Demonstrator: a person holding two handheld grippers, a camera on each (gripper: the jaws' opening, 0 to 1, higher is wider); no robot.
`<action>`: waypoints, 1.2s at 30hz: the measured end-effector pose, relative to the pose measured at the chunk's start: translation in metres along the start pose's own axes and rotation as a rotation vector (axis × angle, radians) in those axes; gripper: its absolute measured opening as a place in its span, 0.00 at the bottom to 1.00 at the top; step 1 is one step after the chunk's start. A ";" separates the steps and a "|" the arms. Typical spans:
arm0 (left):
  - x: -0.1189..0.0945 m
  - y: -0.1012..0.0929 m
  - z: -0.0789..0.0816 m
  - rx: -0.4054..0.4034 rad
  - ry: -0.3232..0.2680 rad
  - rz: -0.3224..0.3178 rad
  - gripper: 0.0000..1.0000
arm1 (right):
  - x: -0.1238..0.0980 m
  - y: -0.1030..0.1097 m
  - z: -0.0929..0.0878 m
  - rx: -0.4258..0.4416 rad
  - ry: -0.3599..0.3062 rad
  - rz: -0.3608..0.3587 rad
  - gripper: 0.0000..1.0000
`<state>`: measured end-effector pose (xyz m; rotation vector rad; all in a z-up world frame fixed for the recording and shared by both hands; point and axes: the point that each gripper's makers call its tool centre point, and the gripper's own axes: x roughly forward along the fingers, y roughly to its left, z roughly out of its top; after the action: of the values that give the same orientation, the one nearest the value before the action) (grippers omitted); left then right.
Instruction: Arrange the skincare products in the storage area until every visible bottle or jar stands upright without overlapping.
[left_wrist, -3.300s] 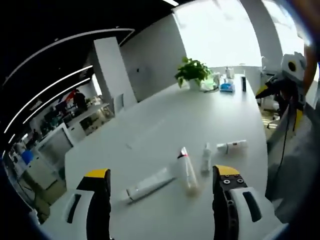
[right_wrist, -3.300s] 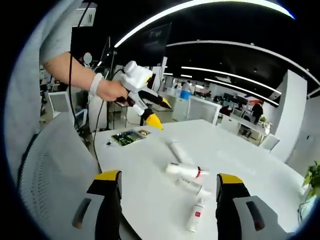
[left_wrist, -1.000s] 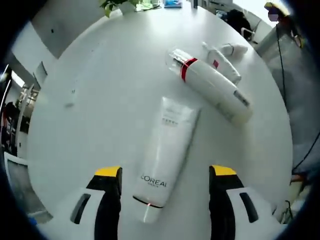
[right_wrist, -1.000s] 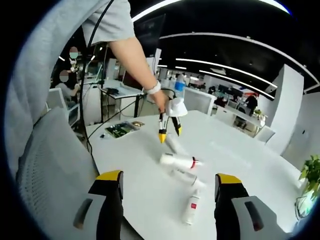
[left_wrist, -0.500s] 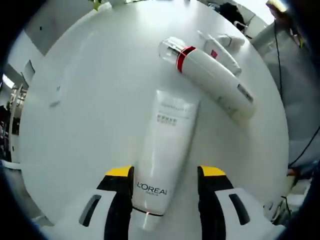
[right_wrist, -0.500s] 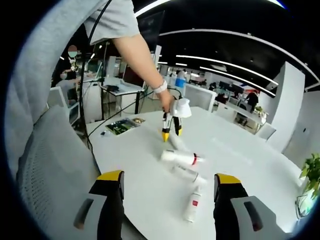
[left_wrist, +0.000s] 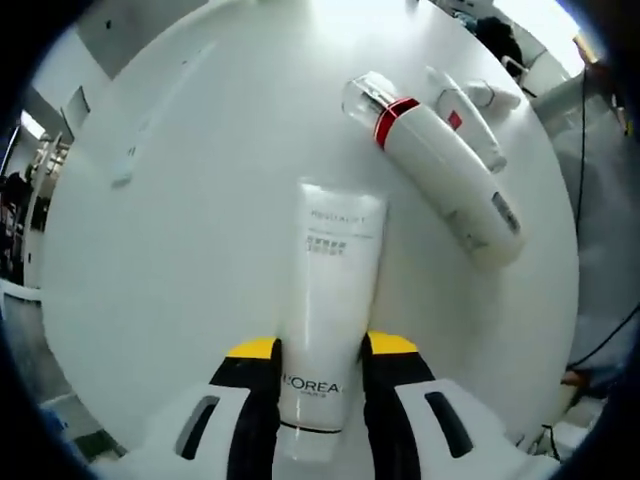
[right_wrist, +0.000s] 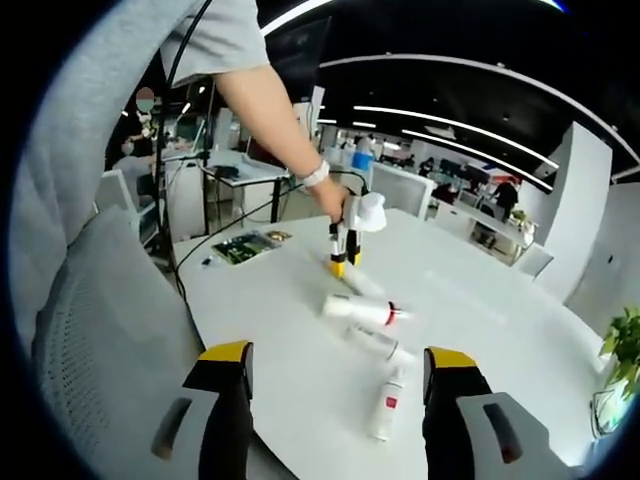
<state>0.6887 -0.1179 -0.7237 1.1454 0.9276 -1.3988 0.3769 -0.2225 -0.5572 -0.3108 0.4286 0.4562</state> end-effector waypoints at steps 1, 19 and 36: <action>-0.001 -0.002 0.000 -0.010 -0.009 0.020 0.27 | 0.000 0.000 -0.001 0.001 0.003 0.002 0.68; -0.043 -0.022 0.020 -0.208 -0.158 0.075 0.24 | 0.002 0.007 -0.003 -0.011 0.021 0.037 0.63; -0.150 -0.110 0.068 -0.522 -0.560 0.126 0.25 | 0.001 0.014 0.000 -0.041 0.014 0.053 0.62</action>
<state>0.5672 -0.1306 -0.5672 0.3791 0.7314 -1.1819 0.3713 -0.2103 -0.5605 -0.3432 0.4420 0.5157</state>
